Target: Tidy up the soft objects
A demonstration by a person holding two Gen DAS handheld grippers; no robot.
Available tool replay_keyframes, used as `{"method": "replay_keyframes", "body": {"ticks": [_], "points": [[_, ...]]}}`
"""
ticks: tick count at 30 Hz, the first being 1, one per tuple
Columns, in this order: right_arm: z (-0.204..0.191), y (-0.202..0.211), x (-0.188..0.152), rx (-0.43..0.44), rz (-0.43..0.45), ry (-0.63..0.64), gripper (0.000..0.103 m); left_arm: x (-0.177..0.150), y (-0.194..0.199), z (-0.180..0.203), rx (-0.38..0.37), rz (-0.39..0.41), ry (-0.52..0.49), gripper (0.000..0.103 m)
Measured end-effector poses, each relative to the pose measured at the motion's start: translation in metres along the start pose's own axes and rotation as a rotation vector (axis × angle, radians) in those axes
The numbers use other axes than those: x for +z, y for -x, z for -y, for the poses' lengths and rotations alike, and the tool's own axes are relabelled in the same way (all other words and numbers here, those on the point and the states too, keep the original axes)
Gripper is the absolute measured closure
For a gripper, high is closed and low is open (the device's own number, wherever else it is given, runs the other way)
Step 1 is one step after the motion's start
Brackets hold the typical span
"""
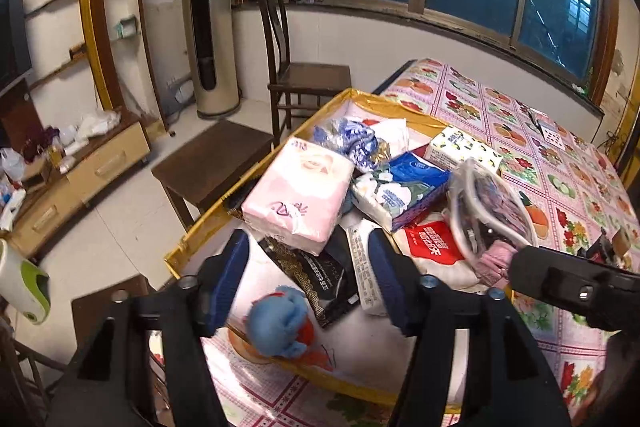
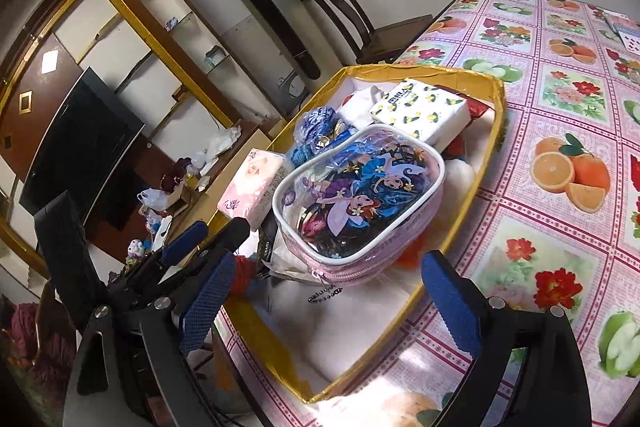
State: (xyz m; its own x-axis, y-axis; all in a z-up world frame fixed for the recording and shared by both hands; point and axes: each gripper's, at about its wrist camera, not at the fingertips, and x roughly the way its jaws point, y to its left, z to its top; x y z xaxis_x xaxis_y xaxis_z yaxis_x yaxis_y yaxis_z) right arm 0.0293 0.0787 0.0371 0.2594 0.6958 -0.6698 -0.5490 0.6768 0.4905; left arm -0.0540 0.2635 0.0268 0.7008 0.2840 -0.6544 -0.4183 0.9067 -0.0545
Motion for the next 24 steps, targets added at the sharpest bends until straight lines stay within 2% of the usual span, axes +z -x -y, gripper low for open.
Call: {"method": "replay_keyframes", "body": {"ticks": [4,7,10,19,24], "points": [[0.003,0.032,-0.012,-0.032,0.069,0.042,0.007,0.002,0.015,0.002,-0.012,0.067,-0.004,0.020],[0.000,0.054,-0.024,-0.079,0.133,0.098,0.005,0.004,0.022,0.006,-0.013,0.083,-0.009,0.020],[0.000,0.066,-0.032,-0.106,0.158,0.120,0.003,0.005,0.025,0.012,-0.003,0.086,-0.014,0.020],[0.016,0.071,-0.048,-0.099,0.131,0.082,0.003,0.004,0.035,0.019,0.010,0.120,0.008,0.020],[0.017,0.076,-0.051,-0.097,0.137,0.081,0.003,0.004,0.045,0.028,0.017,0.176,-0.015,0.019]]}}
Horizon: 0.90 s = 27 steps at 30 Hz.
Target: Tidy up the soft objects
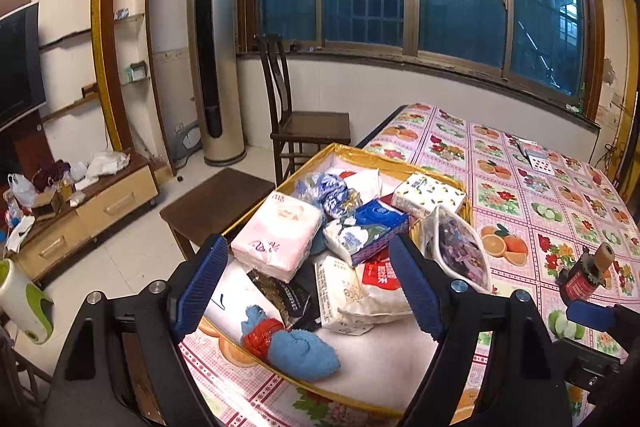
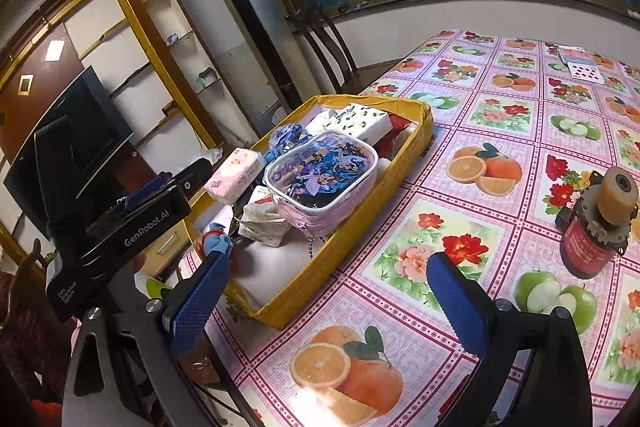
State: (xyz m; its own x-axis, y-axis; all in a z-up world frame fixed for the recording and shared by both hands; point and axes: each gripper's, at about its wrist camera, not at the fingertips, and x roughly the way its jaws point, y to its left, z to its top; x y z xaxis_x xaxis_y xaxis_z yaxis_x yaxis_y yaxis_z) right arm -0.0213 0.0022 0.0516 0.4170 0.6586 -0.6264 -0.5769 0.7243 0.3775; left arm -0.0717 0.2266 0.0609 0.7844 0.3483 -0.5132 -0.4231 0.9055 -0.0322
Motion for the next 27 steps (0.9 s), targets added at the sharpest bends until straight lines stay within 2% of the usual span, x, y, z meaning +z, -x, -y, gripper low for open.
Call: {"method": "replay_keyframes", "body": {"ticks": [5,15,27], "points": [[0.006,0.003,0.000,-0.007,0.007,-0.011,0.003,0.002,0.009,0.008,-0.057,0.042,-0.018,0.017],[0.017,0.007,-0.005,-0.022,0.000,-0.032,0.003,0.004,0.004,0.010,-0.101,0.006,0.011,0.017],[0.016,0.002,-0.008,-0.027,-0.016,-0.027,0.003,0.001,0.000,0.013,-0.121,-0.018,-0.037,0.017]]}}
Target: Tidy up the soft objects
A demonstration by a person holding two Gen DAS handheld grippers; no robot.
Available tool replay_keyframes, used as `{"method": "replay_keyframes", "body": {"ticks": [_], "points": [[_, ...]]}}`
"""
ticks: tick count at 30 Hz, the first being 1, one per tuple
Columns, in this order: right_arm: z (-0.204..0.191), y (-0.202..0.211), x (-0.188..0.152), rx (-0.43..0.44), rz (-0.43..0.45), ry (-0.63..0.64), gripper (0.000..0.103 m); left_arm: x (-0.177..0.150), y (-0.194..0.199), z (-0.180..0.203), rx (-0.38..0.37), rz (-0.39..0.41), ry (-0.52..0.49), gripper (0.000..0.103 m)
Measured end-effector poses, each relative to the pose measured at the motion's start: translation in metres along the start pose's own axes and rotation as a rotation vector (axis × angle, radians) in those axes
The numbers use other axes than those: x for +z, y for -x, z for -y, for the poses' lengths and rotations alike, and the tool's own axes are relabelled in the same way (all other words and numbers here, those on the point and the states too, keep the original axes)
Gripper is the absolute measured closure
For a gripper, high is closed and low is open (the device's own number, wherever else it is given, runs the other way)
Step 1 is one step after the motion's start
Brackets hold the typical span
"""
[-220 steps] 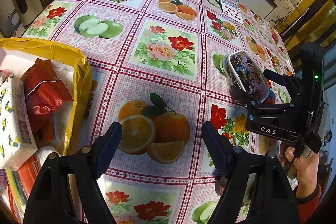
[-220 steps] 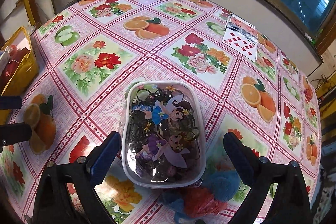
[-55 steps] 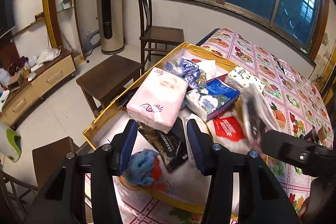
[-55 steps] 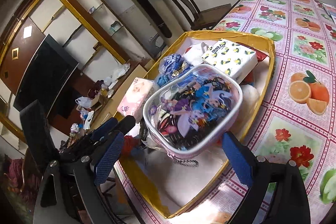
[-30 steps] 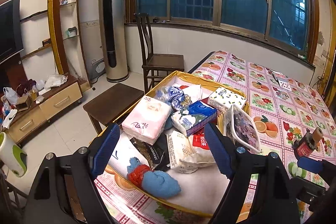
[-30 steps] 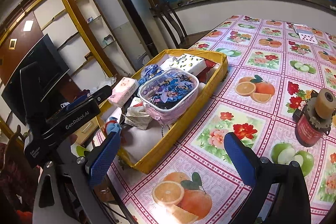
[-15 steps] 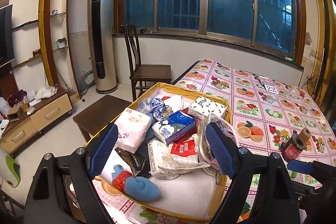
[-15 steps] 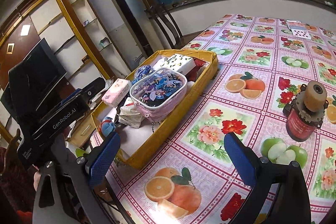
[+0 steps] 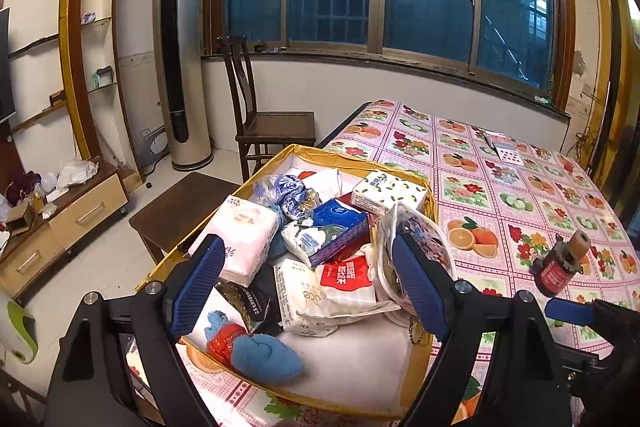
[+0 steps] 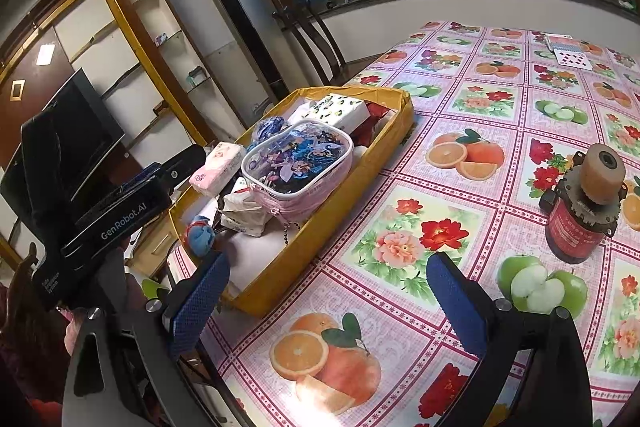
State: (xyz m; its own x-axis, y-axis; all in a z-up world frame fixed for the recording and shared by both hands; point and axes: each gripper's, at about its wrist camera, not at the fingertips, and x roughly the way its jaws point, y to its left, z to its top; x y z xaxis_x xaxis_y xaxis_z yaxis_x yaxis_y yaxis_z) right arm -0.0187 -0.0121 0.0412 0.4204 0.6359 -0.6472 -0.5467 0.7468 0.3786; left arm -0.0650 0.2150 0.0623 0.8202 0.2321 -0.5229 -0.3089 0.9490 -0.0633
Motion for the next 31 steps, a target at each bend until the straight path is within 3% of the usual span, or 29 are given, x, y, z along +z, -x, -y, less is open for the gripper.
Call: {"method": "replay_keyframes", "body": {"ticks": [6,15,31], "points": [[0.000,-0.001,0.000,-0.003,-0.002,-0.001,0.003,0.001,-0.001,-0.004,-0.065,-0.018,0.012,0.017],[0.000,-0.006,-0.003,-0.007,-0.019,0.000,0.003,0.000,0.003,-0.003,-0.085,-0.005,0.005,0.017],[0.002,0.004,-0.004,-0.010,0.003,-0.006,0.003,0.000,0.006,-0.003,-0.049,0.015,-0.007,0.017]]}}
